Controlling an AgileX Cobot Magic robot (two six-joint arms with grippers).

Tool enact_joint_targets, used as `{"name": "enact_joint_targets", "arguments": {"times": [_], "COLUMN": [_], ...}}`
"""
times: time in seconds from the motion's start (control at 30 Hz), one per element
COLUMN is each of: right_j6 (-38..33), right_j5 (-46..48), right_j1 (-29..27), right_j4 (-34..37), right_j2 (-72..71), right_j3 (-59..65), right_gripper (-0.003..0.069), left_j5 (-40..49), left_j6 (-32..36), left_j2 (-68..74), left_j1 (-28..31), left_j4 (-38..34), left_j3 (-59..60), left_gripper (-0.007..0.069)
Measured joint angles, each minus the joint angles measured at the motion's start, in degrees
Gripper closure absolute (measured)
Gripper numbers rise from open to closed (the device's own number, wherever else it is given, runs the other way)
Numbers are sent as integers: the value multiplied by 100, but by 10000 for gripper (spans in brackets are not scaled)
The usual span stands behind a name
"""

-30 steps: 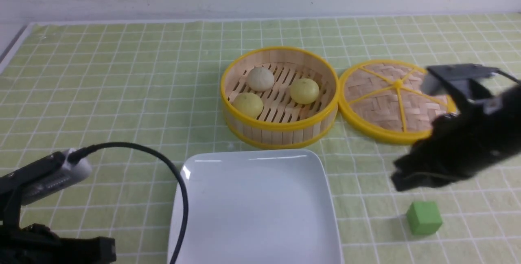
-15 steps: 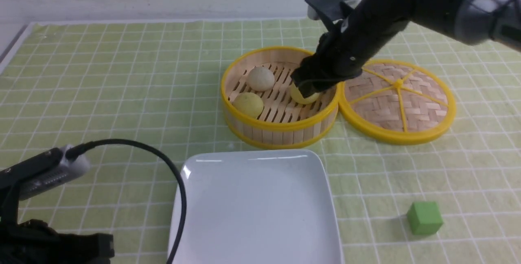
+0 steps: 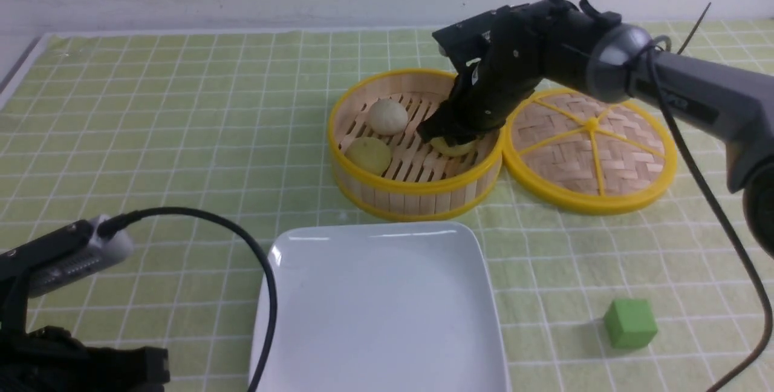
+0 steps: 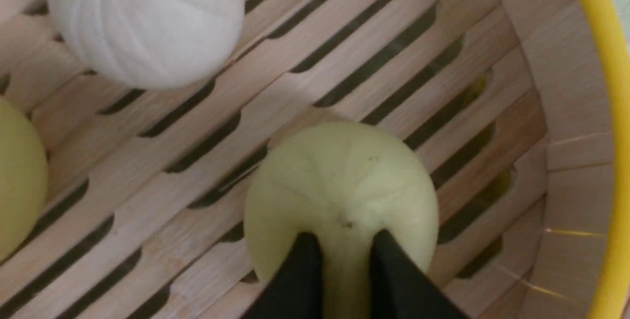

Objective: Put the steamed buns into the plate on the green tablecloth.
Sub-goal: 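Reach toward a bun in the bamboo steamer with the right gripper, then move the steamed bun from the bamboo steamer onto the white plate with the right gripper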

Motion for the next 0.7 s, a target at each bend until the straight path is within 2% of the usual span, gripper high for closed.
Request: {"name": "enact_joint_targets", "arguments": {"times": [0.07, 0.27, 0.33, 0.4, 0.43, 0.53, 0.7], "right_j6": [16, 16, 16, 16, 16, 40, 351], "right_j5": [302, 1654, 2337, 2540, 2540, 2038, 602], "right_j1": [0, 28, 135, 344, 370, 894, 1435], "right_j4": [1, 362, 715, 966, 966, 1169, 1142], "right_j2": [-211, -1350, -2070, -2469, -2495, -2616, -2208], "right_j3": [0, 27, 279, 783, 846, 2034, 3304], "right_gripper": [645, 648, 648, 647, 647, 640, 599], "left_j5": [95, 222, 225, 225, 225, 229, 214], "left_j6": [-85, -268, -281, -286, -286, -286, -286], "left_j2": [0, 0, 0, 0, 0, 0, 0], "left_j1": [0, 0, 0, 0, 0, 0, 0], "left_j4": [0, 0, 0, 0, 0, 2, 7], "left_j3": [0, 0, 0, 0, 0, 0, 0], "left_gripper": [569, 557, 552, 551, 550, 545, 532]}}
